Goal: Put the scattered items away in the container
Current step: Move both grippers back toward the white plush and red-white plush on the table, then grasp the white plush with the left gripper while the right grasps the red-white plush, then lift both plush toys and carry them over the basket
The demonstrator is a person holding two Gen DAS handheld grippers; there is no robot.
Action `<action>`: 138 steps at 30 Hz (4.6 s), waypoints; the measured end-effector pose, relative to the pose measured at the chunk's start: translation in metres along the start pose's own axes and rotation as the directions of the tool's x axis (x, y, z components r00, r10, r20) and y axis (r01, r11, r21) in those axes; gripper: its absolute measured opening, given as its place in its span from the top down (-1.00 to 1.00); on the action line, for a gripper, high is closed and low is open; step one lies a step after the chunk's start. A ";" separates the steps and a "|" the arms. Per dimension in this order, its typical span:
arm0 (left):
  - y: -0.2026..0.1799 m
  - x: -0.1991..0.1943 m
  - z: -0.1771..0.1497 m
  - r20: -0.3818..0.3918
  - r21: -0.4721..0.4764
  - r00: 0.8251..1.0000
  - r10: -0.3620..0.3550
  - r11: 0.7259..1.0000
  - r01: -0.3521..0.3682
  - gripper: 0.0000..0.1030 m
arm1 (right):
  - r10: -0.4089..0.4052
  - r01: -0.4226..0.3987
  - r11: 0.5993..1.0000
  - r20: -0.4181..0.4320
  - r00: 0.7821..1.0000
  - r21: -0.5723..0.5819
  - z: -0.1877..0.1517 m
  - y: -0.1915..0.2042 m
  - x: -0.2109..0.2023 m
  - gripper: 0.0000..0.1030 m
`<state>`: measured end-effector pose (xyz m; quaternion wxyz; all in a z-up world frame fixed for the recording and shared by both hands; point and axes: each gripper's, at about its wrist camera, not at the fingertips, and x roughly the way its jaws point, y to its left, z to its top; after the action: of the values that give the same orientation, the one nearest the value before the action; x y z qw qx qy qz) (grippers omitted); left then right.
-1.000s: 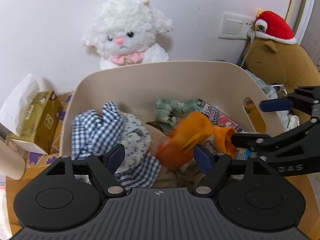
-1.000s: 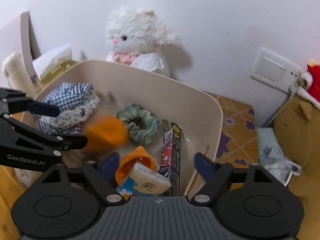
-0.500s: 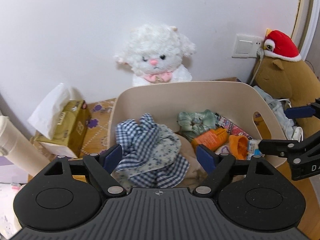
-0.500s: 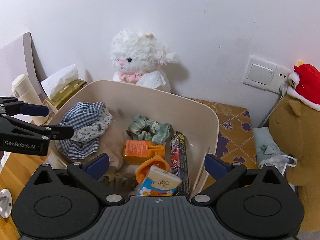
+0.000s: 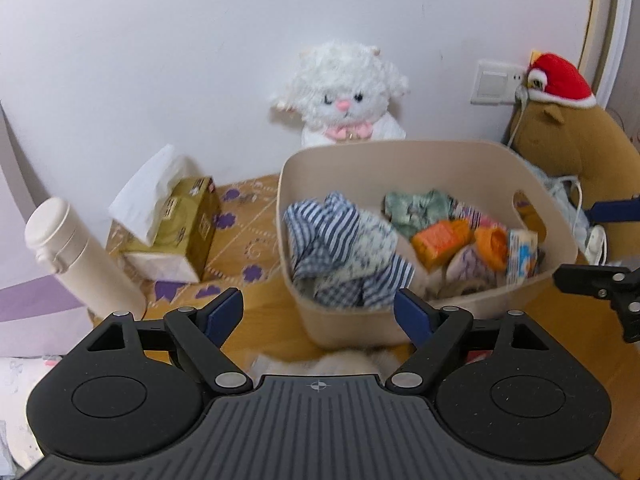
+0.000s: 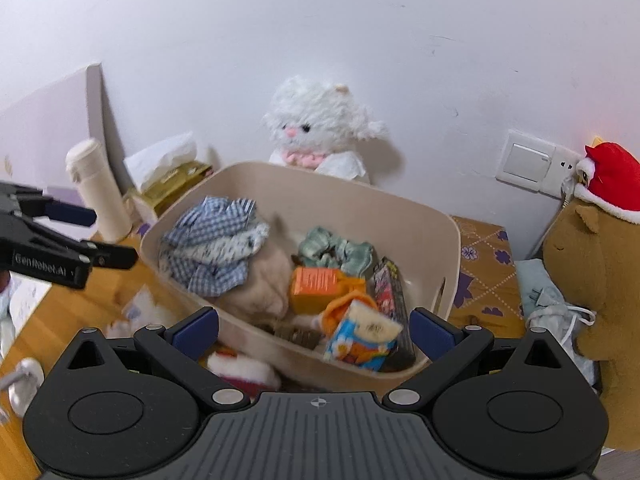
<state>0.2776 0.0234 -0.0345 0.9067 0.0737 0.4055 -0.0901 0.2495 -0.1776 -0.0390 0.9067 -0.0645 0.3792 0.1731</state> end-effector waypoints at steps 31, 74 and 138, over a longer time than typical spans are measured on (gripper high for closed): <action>0.015 0.049 -0.084 -0.171 0.110 0.985 0.022 0.994 -0.003 -0.63 | 0.060 -0.100 0.946 -0.137 0.989 -0.309 -0.064 0.044 0.060 -1.00; -0.005 0.085 -0.088 -0.232 0.053 0.968 -0.095 0.993 0.110 -0.63 | 0.217 -0.285 0.922 -0.260 0.941 -0.262 -0.082 0.072 0.112 -0.81; -0.024 -0.063 -0.051 0.115 0.184 0.982 -0.150 0.975 0.127 0.55 | 0.105 -0.097 0.994 0.160 0.981 -0.058 -0.020 -0.016 -0.081 0.22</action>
<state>0.1943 0.0173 -0.0219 0.9122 0.1189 0.3412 -0.1932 0.1889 -0.2190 0.0040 0.9228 -0.0533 0.3021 0.2329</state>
